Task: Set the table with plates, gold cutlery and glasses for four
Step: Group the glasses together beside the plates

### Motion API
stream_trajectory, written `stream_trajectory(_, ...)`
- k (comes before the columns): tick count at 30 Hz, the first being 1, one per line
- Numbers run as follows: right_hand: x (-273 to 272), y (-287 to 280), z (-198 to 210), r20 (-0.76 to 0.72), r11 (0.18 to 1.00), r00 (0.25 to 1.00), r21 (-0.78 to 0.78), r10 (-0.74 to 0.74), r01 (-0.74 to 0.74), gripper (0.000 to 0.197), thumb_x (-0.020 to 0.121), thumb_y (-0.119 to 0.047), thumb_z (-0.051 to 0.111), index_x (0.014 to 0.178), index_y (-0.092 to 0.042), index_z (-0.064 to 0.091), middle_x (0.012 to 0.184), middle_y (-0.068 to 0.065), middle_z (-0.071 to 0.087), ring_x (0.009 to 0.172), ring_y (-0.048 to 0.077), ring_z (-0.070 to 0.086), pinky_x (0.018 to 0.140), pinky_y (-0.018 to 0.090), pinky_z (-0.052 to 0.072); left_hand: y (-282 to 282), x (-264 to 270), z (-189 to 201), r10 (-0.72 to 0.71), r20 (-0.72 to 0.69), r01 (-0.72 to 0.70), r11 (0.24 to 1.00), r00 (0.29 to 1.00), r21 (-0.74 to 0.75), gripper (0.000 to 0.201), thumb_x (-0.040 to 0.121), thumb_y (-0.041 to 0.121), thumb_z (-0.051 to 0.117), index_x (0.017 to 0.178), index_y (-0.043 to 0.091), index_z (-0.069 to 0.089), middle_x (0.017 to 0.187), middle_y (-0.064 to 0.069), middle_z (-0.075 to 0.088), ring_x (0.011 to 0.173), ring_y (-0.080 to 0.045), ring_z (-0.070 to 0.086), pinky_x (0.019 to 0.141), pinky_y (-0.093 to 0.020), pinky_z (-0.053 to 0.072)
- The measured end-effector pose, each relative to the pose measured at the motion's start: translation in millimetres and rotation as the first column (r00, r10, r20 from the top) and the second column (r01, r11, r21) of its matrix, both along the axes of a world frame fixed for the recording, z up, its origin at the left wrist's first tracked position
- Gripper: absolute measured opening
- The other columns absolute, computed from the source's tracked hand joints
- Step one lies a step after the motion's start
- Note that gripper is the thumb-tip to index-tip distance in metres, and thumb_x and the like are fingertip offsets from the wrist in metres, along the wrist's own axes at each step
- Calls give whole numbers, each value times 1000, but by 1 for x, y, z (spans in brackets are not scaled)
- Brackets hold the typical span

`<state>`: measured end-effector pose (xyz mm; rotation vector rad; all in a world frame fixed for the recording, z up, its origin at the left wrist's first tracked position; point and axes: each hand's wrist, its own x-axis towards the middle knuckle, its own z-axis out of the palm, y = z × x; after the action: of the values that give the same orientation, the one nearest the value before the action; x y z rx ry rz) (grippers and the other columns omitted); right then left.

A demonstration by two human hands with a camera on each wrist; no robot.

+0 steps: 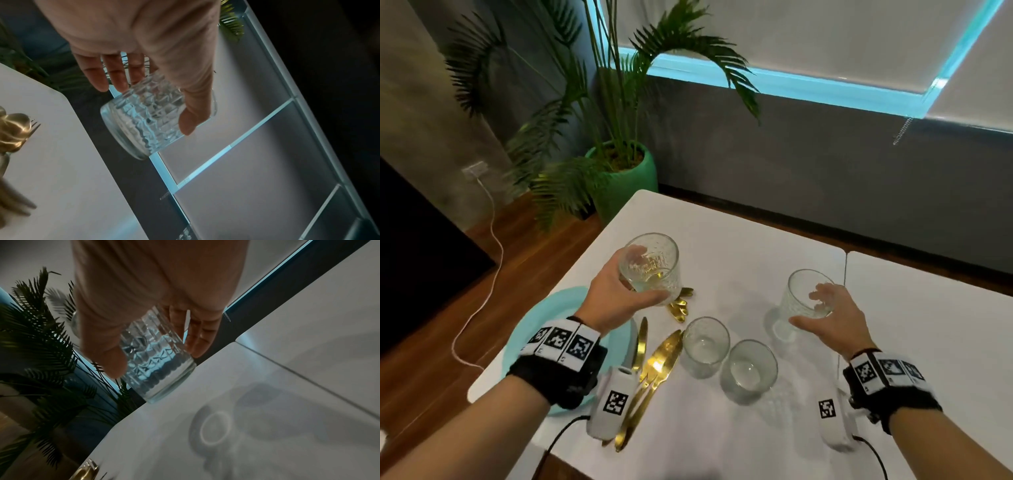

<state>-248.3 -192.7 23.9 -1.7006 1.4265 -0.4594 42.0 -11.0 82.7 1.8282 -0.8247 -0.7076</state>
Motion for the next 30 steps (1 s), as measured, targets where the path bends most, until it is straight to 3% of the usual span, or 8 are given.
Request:
stream_trajectory(3, -23, 37, 6, 4, 999, 999, -4, -50, 50, 75, 61, -14, 88, 123, -14, 47, 110, -3, 58, 100, 16, 54, 83, 24, 38, 28, -13, 8, -115, -7, 115, 993, 993, 12, 73, 61, 5, 85, 124, 18, 49, 106, 13, 57, 98, 2, 54, 82, -12, 41)
stream_trajectory(10, -52, 122, -5, -40, 995, 994, 23, -99, 100, 77, 58, -14, 89, 123, -13, 46, 110, -2, 60, 101, 20, 57, 81, 23, 38, 69, -47, -11, -337, 26, 332, 935, 941, 124, 78, 60, 9, 86, 128, 22, 48, 109, 14, 56, 99, -1, 55, 67, 4, 41)
stream_trajectory(12, -56, 143, -11, -47, 993, 993, 43, -107, 109, 78, 59, -12, 89, 124, -12, 46, 112, 0, 60, 100, 19, 56, 82, 23, 37, 78, -56, -22, -375, 4, 369, 916, 927, 158, 79, 60, 12, 86, 128, 22, 48, 114, 10, 57, 105, -7, 56, 71, 2, 41)
stream_trajectory(15, -56, 172, -19, -46, 991, 993, 72, -107, 110, 78, 57, -12, 89, 122, -13, 47, 111, 0, 60, 102, 20, 57, 82, 23, 38, 88, -67, -40, -407, -1, 396, 888, 913, 234, 81, 61, 18, 86, 132, 22, 45, 118, 8, 56, 109, -8, 54, 87, -15, 39)
stream_trajectory(18, -46, 193, -28, -50, 994, 997, 90, -63, 68, 80, 55, -14, 90, 123, -14, 47, 111, -1, 60, 104, 20, 58, 82, 22, 39, 96, -78, -60, -397, 22, 373, 879, 918, 298, 85, 61, 23, 86, 135, 19, 44, 128, 4, 54, 112, -9, 51, 93, -17, 36)
stream_trajectory(23, -18, 212, -40, -62, 991, 998, 131, 30, -22, 79, 58, -18, 88, 124, -15, 45, 110, -5, 56, 101, 15, 56, 81, 19, 39, 97, -91, -87, -338, -1, 320, 891, 941, 323, 90, 57, 23, 88, 136, 17, 44, 136, -2, 53, 122, -16, 51, 102, -26, 42)
stream_trajectory(30, 1, 209, -47, -78, 987, 995, 155, 61, -49, 83, 57, -18, 87, 128, -14, 43, 118, -2, 57, 104, 12, 53, 85, 17, 38, 90, -96, -103, -306, 9, 285, 899, 952, 332, 88, 60, 18, 85, 137, 17, 43, 138, -1, 49, 126, -17, 48, 96, -19, 36)
